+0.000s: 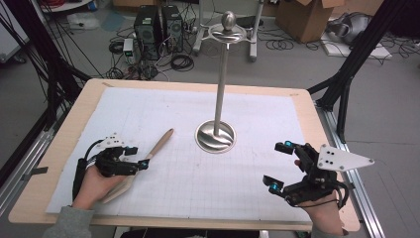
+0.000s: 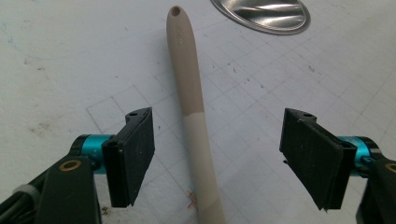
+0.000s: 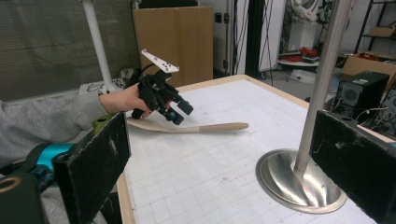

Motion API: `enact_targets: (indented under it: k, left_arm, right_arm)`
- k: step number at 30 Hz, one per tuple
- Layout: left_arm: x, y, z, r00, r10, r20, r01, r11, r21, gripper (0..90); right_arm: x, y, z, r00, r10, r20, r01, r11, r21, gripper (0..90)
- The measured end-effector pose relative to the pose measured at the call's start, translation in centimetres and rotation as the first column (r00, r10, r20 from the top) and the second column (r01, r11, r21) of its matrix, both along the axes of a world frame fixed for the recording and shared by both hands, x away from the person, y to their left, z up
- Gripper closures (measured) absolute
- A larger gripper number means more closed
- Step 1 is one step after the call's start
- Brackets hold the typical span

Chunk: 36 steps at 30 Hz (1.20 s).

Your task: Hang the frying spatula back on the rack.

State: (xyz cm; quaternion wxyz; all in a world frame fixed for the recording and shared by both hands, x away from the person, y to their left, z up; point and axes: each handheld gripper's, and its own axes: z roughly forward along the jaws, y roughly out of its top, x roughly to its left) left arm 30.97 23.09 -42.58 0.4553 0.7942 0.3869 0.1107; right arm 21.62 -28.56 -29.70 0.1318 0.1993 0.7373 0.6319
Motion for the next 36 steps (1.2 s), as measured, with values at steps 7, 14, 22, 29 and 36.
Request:
enact_targets:
  k: [7,14,22,29,36]
  left_arm:
    - [0.0,-0.4,-0.3,0.9998,-0.012,-0.014,0.012,0.9984,0.056,33.8]
    - [-0.1,-0.7,-0.7,0.9997,-0.012,-0.021,0.013,0.9960,0.088,40.6]
    - [-0.1,-0.7,-0.9,0.9992,-0.018,-0.037,0.022,0.9952,0.096,45.1]
    - [-0.2,-0.7,-1.4,0.9983,-0.022,-0.054,0.028,0.9925,0.119,48.0]
    - [-0.4,-0.4,-1.4,0.9986,-0.016,-0.051,0.022,0.9918,0.126,53.1]
  right_arm:
    - [0.0,0.1,0.0,1.0000,0.003,-0.002,-0.003,1.0000,0.000,4.1]
    - [0.1,0.2,-0.1,1.0000,0.003,-0.001,-0.003,1.0000,-0.004,4.1]
    - [0.1,0.2,-0.1,1.0000,0.004,-0.001,-0.004,1.0000,-0.004,4.1]
    - [0.2,0.3,-0.2,0.9999,0.010,-0.008,-0.010,0.9999,-0.006,4.1]
    - [0.2,0.4,-0.3,0.9998,0.015,-0.012,-0.015,0.9998,-0.011,4.1]
